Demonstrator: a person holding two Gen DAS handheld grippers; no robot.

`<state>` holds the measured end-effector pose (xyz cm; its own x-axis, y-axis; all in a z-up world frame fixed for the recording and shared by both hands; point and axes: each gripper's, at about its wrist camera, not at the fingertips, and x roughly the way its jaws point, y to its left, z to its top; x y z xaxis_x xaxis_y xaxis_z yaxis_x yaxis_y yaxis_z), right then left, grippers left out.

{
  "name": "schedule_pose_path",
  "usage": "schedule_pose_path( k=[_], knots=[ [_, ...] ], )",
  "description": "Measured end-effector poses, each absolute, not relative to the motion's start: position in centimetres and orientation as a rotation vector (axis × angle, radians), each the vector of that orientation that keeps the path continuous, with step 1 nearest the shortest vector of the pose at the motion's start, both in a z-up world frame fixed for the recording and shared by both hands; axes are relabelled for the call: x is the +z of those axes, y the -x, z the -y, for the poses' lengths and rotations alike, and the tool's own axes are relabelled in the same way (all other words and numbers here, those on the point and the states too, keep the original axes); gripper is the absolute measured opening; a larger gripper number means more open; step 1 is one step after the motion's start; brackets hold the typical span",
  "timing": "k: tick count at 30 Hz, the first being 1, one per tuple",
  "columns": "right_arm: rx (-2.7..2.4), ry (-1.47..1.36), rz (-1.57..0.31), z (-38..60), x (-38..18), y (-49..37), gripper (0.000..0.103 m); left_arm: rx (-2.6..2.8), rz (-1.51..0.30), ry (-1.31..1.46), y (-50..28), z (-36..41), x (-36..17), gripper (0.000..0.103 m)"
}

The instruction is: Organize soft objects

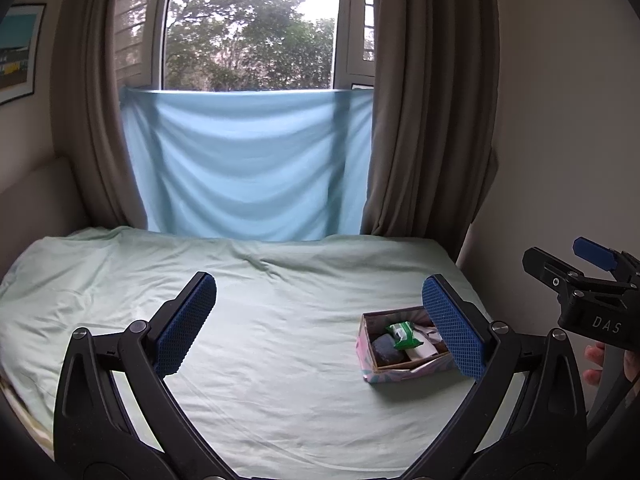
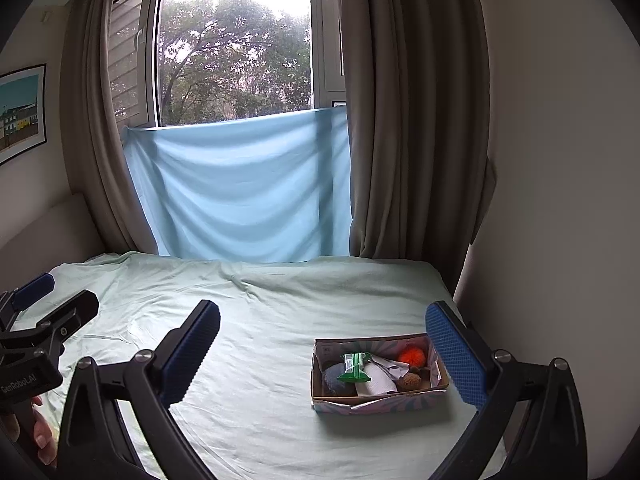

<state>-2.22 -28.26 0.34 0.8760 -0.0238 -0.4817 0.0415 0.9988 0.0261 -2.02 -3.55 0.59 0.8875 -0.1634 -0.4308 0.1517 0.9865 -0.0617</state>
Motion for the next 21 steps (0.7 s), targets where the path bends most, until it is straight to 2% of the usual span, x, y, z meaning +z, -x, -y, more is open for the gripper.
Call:
schedule_pose_path(
  k=[21],
  knots=[
    [-0.042,-0.041,-0.502,28.3,0.25,2.27,0.102,-0.187,-0.468,0.032,2.02,3.95,0.06,0.103]
  ],
)
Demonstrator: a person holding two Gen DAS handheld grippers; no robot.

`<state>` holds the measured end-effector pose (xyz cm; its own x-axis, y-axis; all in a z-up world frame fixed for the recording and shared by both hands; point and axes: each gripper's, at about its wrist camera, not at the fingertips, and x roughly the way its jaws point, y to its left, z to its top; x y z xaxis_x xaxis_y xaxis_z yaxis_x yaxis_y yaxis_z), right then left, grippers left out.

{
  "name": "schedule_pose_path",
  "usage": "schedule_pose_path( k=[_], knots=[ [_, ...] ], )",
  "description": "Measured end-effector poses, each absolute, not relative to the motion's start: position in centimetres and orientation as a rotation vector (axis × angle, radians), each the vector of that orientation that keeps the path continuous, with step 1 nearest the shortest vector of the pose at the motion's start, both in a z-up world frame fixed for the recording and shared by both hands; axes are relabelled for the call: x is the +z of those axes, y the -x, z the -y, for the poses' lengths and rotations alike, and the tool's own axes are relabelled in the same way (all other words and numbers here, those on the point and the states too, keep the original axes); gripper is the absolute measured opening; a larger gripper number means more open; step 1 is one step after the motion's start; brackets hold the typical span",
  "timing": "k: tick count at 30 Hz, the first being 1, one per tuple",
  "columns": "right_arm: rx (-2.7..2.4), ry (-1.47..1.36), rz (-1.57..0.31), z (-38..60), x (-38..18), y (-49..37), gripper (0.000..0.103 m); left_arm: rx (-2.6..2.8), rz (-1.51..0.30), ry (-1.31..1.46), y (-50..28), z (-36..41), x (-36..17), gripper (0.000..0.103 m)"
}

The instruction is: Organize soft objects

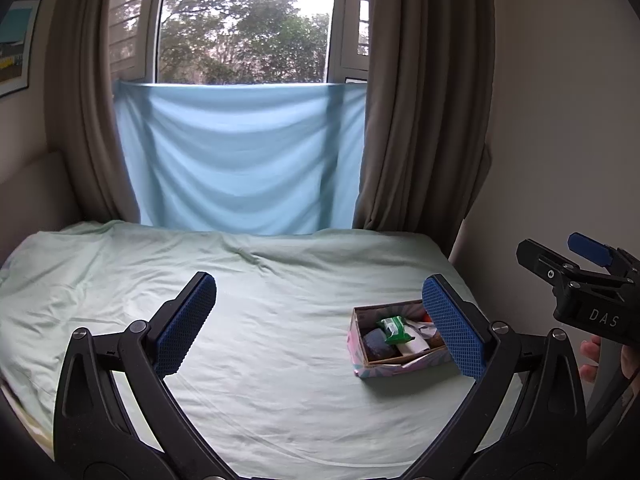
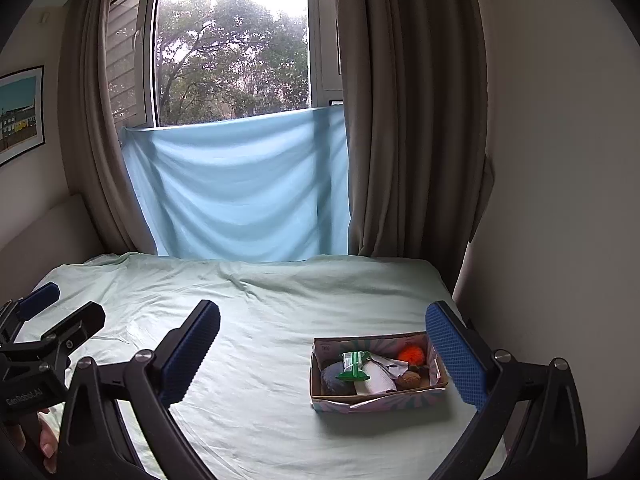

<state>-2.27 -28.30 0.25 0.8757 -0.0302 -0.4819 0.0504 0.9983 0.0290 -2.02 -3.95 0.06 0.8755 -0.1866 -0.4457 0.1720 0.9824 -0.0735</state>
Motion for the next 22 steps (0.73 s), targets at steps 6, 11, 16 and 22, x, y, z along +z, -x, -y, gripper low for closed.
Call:
schedule_pose_path(
  k=[6,11,16,22],
  knots=[
    [-0.046,-0.042,-0.502,28.4,0.2,2.2,0.102,-0.185,-0.463,0.026,2.0,4.3,-0.1,0.103],
    [-0.048,-0.046,-0.506,28.5,0.0,2.1,0.102,-0.153,-0.443,0.006,2.0,4.5,0.1,0.103],
    [-0.053,-0.05,-0.505,28.7,0.1,1.8,0.102,-0.138,-0.428,-0.005,1.9,5.0,0.2,0.103],
    [-0.06,-0.051,-0.526,29.0,-0.2,1.0,0.102,-0.154,-0.444,0.011,0.8,5.2,-0.4,0.103]
  ],
)
